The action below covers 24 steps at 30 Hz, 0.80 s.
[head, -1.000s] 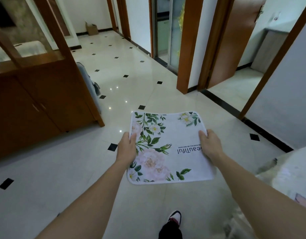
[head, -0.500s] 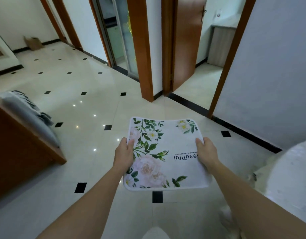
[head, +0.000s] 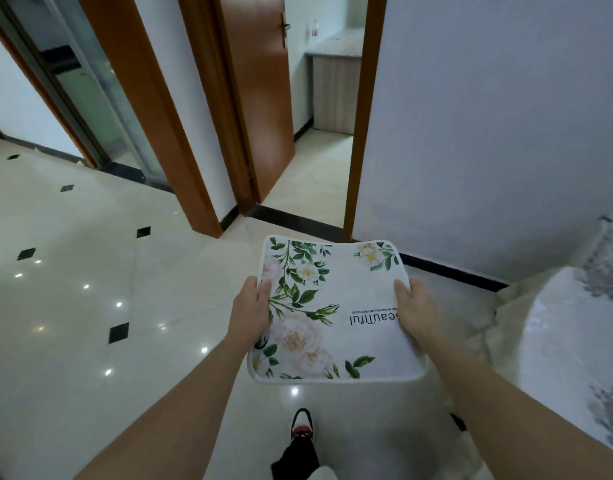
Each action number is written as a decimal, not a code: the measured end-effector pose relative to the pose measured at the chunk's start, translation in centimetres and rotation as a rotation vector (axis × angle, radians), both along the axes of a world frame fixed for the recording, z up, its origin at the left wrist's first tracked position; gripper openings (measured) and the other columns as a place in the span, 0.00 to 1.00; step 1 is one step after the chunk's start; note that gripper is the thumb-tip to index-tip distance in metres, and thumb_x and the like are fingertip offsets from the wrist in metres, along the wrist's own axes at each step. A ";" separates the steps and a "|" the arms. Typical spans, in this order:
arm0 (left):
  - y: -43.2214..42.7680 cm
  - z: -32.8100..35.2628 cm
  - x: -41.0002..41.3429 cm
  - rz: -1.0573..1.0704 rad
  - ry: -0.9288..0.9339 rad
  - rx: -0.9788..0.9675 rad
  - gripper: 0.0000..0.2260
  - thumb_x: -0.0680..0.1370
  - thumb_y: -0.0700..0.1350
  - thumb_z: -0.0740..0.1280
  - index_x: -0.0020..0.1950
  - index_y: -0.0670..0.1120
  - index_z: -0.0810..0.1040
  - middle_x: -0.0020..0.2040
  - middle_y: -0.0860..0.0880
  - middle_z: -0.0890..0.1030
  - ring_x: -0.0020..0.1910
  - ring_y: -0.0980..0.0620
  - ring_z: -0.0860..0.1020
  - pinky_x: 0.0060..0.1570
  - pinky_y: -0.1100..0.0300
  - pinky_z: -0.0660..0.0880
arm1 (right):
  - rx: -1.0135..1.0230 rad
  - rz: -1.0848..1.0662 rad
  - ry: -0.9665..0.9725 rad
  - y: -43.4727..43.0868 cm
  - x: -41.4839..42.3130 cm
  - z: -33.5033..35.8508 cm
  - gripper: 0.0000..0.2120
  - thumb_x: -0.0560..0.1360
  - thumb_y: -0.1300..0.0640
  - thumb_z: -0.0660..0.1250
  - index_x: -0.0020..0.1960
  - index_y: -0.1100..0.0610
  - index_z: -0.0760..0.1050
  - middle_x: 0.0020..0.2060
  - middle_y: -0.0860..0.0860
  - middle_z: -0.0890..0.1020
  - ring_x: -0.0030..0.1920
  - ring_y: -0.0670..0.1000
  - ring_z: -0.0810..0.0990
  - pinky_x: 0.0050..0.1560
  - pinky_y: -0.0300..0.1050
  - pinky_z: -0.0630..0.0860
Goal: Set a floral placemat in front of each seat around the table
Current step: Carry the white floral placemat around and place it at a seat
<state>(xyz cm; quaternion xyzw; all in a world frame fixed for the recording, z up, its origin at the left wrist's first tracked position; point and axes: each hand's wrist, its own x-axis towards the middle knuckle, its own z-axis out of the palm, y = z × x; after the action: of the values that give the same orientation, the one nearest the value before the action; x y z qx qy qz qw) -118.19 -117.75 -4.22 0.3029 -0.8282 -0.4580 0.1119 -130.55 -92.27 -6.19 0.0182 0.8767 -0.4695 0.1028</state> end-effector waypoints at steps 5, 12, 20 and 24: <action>-3.4 0.9 -12.2 -0.154 0.032 0.002 0.15 0.84 0.50 0.56 0.43 0.41 0.67 0.38 0.45 0.73 0.38 0.48 0.74 0.33 0.58 0.67 | -0.015 -0.158 -0.018 -1.4 -8.0 1.3 0.14 0.81 0.46 0.55 0.55 0.55 0.72 0.47 0.55 0.81 0.49 0.58 0.80 0.54 0.58 0.77; -4.3 2.1 -26.0 -0.333 0.067 0.024 0.15 0.84 0.51 0.56 0.48 0.39 0.71 0.42 0.42 0.77 0.42 0.44 0.76 0.39 0.52 0.72 | -0.027 -0.336 0.019 -0.9 -16.2 3.7 0.14 0.81 0.47 0.55 0.55 0.57 0.72 0.46 0.55 0.81 0.46 0.56 0.80 0.51 0.55 0.77; -0.1 1.3 -38.9 -0.510 0.050 0.077 0.12 0.84 0.49 0.56 0.47 0.43 0.71 0.39 0.48 0.75 0.38 0.51 0.74 0.34 0.57 0.68 | -0.034 -0.500 0.029 3.1 -24.4 2.5 0.13 0.82 0.51 0.56 0.53 0.61 0.71 0.41 0.51 0.76 0.41 0.52 0.77 0.35 0.43 0.69; 3.1 0.5 -46.2 -0.577 0.018 0.083 0.13 0.84 0.50 0.56 0.47 0.42 0.70 0.41 0.45 0.77 0.40 0.48 0.77 0.35 0.56 0.72 | -0.046 -0.568 0.018 6.0 -29.9 1.3 0.14 0.82 0.51 0.56 0.53 0.62 0.71 0.43 0.53 0.77 0.44 0.54 0.78 0.40 0.47 0.71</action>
<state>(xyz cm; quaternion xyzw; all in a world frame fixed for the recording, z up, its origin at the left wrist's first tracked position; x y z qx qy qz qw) -164.36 -114.69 -3.68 0.0552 -0.8598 -0.5068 -0.0282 -160.45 -86.23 -4.91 0.2565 0.8266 -0.4993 -0.0400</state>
